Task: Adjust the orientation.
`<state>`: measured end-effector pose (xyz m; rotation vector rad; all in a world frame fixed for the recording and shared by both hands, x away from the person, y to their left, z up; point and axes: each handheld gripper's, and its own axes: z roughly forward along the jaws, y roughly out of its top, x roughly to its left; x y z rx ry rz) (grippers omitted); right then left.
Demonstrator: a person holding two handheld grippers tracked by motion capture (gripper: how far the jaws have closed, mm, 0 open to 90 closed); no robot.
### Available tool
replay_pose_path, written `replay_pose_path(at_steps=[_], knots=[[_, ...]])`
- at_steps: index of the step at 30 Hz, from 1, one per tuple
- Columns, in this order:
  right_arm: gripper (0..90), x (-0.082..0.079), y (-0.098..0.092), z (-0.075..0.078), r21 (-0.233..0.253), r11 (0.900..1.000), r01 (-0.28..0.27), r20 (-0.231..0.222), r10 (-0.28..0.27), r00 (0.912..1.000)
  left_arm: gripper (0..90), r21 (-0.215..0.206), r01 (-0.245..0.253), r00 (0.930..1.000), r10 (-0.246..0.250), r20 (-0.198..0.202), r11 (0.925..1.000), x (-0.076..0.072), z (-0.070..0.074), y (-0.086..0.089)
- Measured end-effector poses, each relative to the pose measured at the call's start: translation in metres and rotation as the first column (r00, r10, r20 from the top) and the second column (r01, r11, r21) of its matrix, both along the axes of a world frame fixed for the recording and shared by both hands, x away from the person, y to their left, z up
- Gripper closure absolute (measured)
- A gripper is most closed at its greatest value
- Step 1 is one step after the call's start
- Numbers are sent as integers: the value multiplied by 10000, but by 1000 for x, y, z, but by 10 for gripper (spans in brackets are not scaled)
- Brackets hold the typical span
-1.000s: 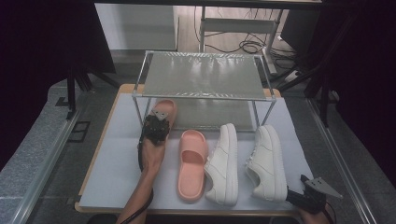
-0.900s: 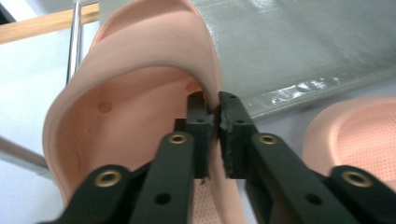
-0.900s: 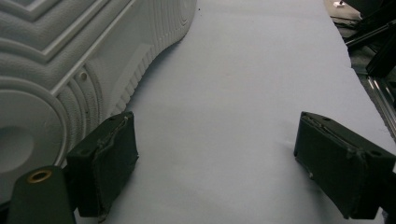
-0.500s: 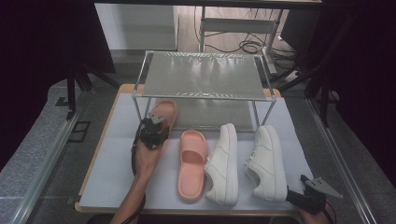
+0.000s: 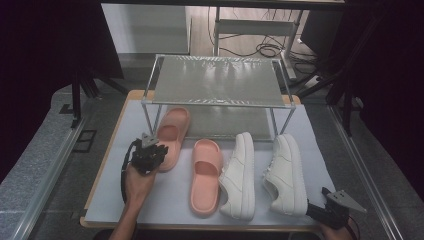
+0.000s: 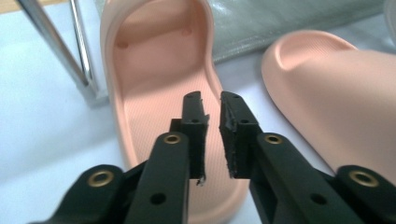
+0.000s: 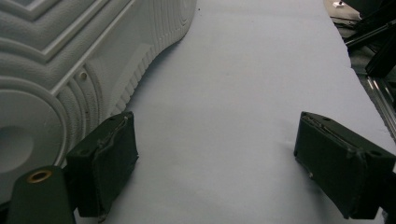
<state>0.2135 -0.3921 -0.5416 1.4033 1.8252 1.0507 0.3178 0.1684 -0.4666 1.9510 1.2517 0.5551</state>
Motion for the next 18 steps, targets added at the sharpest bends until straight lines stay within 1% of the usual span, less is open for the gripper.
replay_pose_path(at_steps=[1, 2, 3, 4, 6, 8, 9, 10, 11, 12, 13, 14, 15, 18], knots=[[127, 0, 0, 0, -1, 10000, 1, 2, -1, 10000, 842, 22, 64, 10000, -64, -32, 10000, -7, -2, 3], [127, 0, 0, 0, -1, 10000, 2, 4, -2, 10000, 859, 22, 64, 10000, -64, -32, 10000, -7, -2, 3], [127, 0, 0, 0, -3, 10000, 3, 3, -3, 10000, 877, 27, 93, 9999, -92, -78, 10000, -15, -6, 7], [127, 0, 0, 0, -1, 10000, 3, 3, -3, 10000, 890, 26, 96, 9999, -96, -107, 10000, -18, -9, 10], [127, 0, 0, 0, -6, 10000, 0, 3, 0, 10000, 895, 16, 77, 9998, -76, -169, 10000, -21, -11, 12], [127, 0, 0, 0, 1, 10000, 5, 5, -5, 10000, 896, -87, 22, 9995, -24, -309, 10000, -26, -17, 17], [127, 0, 0, 0, 1, 10000, 9, 4, -9, 10000, 896, -97, 5, 9992, -9, -410, 10000, -32, -22, 20], [127, 0, 0, 0, 1, 10000, 9, 4, -9, 10000, 897, -97, 5, 9992, -9, -410, 10000, -32, -22, 20], [127, 0, 0, 0, 4, 10000, 12, 4, -12, 10000, 896, -97, -4, 9988, -1, -496, 10000, -37, -27, 23], [127, 0, 0, 0, 3, 10000, 13, 4, -13, 10000, 897, -97, -4, 9988, -1, -496, 10000, -37, -27, 23], [127, 0, 0, 0, 3, 10000, 13, 3, -13, 10000, 897, -109, 8, 9982, -14, -601, 9999, -41, -31, 25], [127, 0, 0, 0, 3, 10000, 13, 3, -13, 10000, 896, -109, 8, 9982, -14, -601, 9999, -41, -31, 25], [127, 0, 0, 0, 1, 10000, 15, 5, -15, 10000, 896, -145, -14, 9977, 4, -684, 9999, -43, -34, 26], [127, 0, 0, 0, -1, 10000, 18, 6, -18, 10000, 896, -144, 47, 9968, -58, -794, 9999, -46, -39, 26]])
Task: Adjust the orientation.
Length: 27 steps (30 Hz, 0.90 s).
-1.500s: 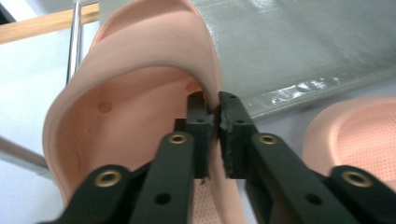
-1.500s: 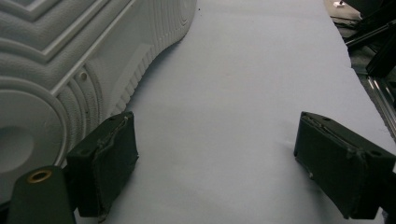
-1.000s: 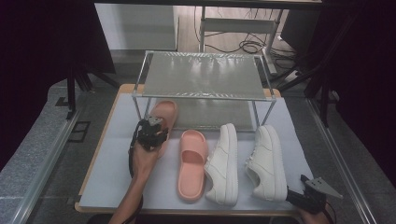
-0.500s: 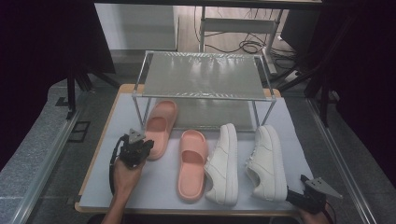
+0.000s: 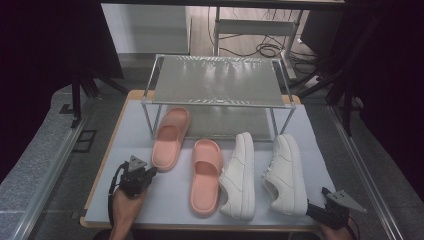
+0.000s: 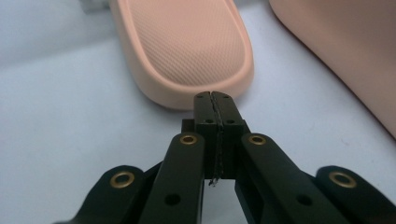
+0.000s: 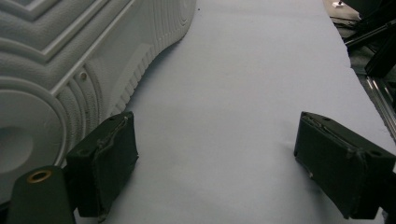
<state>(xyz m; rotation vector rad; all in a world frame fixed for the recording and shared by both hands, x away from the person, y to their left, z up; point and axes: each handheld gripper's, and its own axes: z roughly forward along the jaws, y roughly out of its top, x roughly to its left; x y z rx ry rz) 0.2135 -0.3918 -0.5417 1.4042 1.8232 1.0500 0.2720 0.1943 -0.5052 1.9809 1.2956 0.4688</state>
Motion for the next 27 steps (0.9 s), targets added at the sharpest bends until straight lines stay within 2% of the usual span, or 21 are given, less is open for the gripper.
replay_pose_path(at_steps=[7, 12, 19, 27], knots=[[127, 0, 0, 0, 0, 10000, 7, -2, -7, 10000, 896, 93, -55, 9997, 57, -238, 9999, 4, -10, -4], [127, 0, 0, 0, 0, 10000, 4, -4, -4, 10000, 896, 61, -167, 9996, 168, -241, 9998, 7, -12, -6], [127, 0, 0, 0, 0, 10000, 7, -6, -7, 10000, 896, -66, -322, 9994, 321, -99, 9995, 16, -12, -8], [127, 0, 0, 0, -2, 10000, 4, -4, -4, 10000, 896, -253, -196, 9996, 200, 182, 9995, 28, -6, -16]])
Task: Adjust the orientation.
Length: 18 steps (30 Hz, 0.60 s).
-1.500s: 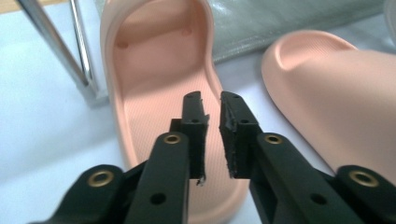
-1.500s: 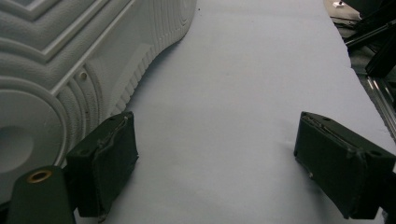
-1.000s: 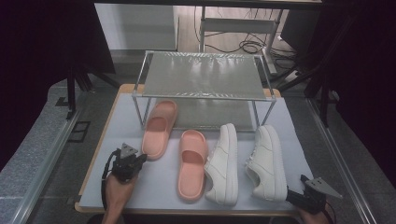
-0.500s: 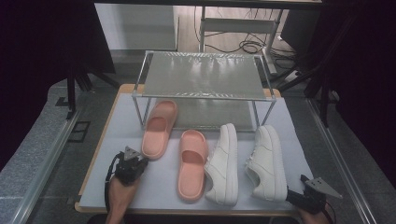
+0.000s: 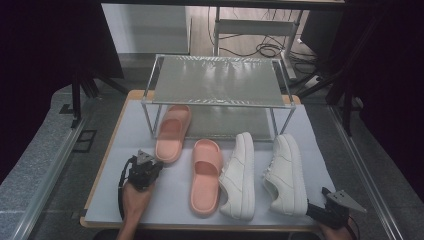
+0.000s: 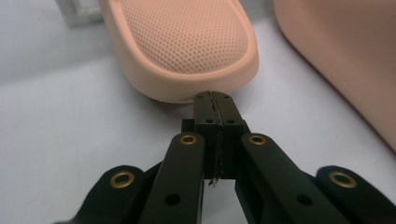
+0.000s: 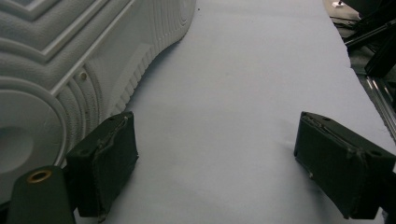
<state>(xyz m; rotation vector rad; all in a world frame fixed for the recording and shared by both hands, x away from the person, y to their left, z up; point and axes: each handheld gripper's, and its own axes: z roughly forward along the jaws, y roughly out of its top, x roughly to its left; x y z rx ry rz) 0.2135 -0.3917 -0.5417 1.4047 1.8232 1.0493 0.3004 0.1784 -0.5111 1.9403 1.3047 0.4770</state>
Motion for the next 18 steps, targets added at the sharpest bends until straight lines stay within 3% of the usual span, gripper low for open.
replay_pose_path(at_steps=[7, 18], knots=[[127, 0, 0, 0, 2, 10000, 4, -6, -4, 10000, 896, 29, 103, 9998, -103, 175, 9999, 12, 7, -9], [127, 0, 0, 0, 2, 10000, -7, -16, 7, 10000, 896, 93, 17, 9999, -19, 153, 10000, 29, 5, -13]])
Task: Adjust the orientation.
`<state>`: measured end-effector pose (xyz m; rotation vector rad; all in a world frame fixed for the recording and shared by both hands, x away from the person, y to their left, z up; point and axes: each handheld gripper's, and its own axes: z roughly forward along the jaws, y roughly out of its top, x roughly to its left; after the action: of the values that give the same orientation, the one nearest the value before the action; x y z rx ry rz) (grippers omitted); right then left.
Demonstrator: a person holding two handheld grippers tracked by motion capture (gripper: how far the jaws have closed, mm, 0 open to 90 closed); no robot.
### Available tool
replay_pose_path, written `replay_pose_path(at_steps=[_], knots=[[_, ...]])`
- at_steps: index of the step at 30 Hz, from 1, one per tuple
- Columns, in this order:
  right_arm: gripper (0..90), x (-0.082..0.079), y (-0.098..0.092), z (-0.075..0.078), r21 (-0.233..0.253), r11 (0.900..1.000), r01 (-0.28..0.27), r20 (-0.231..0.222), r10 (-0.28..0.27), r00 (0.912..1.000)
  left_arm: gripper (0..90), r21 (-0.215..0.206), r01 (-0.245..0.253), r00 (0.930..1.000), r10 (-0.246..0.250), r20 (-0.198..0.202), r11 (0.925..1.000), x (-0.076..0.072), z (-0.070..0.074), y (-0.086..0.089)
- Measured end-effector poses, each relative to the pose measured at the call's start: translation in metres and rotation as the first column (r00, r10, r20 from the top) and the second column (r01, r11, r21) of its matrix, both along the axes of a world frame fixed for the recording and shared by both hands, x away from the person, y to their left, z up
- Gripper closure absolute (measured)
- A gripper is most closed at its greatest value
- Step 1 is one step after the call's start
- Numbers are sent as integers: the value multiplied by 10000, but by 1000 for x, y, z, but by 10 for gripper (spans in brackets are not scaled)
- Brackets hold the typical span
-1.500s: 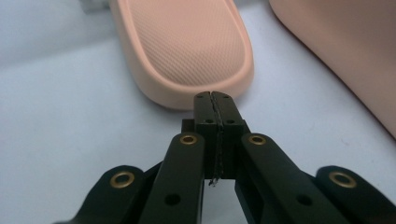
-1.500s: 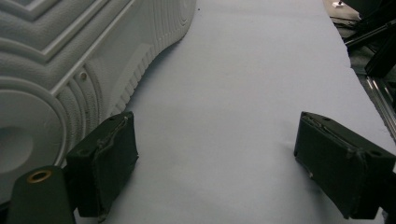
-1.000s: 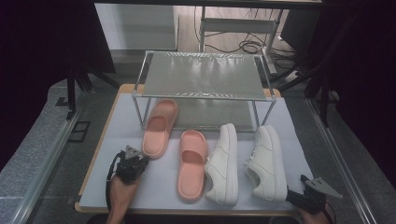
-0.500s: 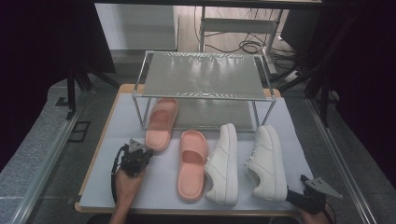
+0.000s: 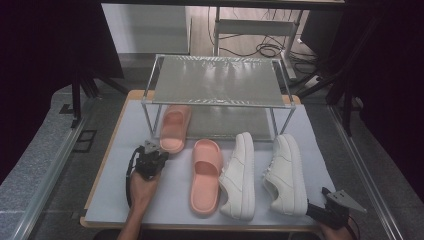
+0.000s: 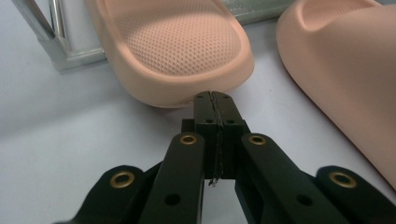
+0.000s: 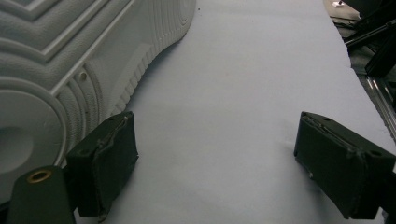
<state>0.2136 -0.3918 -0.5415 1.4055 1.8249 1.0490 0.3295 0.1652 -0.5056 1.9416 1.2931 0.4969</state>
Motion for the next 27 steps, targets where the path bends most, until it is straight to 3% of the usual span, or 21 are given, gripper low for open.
replay_pose_path(at_steps=[10, 27], knots=[[127, 0, 0, 0, -11, 10000, -8, 1, 8, 10000, 896, 121, -105, 9999, 105, -16, 9999, 18, 0, -10], [127, 0, 0, 0, -8, 10000, -7, 5, 7, 10000, 897, 282, -435, 9990, 433, 73, 9987, 44, 1, -13]])
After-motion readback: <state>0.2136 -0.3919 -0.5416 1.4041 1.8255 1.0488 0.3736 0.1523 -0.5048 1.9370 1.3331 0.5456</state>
